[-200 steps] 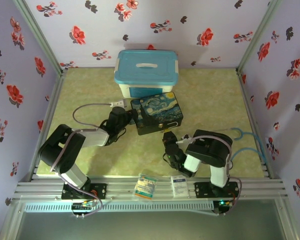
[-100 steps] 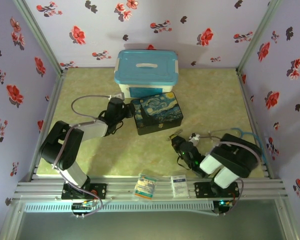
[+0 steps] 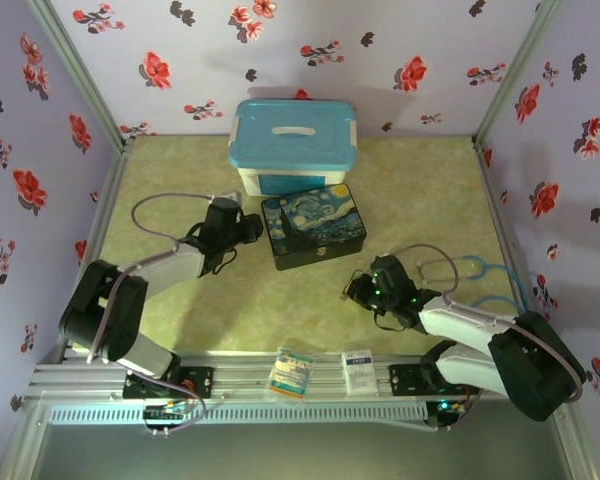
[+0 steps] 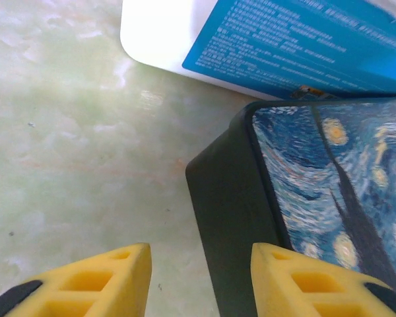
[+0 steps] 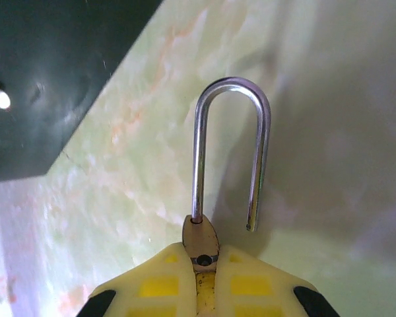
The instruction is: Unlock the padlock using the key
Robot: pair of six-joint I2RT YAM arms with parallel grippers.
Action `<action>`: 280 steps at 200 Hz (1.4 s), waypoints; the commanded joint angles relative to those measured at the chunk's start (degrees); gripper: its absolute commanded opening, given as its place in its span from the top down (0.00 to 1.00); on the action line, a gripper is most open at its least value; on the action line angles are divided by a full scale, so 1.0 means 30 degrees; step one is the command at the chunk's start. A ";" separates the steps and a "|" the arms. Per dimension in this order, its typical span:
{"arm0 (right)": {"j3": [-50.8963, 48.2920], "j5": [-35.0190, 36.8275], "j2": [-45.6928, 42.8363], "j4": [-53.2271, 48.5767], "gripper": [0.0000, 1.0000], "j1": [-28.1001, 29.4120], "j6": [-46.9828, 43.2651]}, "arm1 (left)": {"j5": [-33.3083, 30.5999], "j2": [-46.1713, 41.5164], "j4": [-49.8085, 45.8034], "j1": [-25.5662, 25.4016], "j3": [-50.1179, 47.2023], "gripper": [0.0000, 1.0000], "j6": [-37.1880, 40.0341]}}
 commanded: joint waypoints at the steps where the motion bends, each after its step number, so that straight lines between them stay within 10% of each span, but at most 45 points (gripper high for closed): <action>1: 0.0463 -0.1924 -0.0308 -0.4702 1.00 -0.0421 -0.2205 | 0.0258 -0.1783 -0.1273 0.0122 -0.0210 0.53 0.0549; 50: 0.1503 -0.1880 -0.1161 -0.8989 1.00 -0.1377 -0.4267 | 0.0561 -0.4728 -0.2119 -0.1365 -0.1543 0.39 -0.0050; 130: 0.4025 -0.0170 -0.0414 -1.1824 0.65 -0.2066 -0.6602 | -0.2425 -0.3507 -0.0423 -0.7371 -0.3826 0.27 -0.1910; 205: 0.6641 0.3499 -0.1610 -1.3465 0.55 -0.2223 -0.7728 | -0.3501 0.3278 0.2765 -0.5640 -0.2145 0.29 -0.2386; 280: 0.8568 0.6176 -0.2769 -1.2739 0.32 -0.4103 -0.9006 | -0.4416 -0.0685 0.3597 -0.3743 -0.5310 0.33 -0.2653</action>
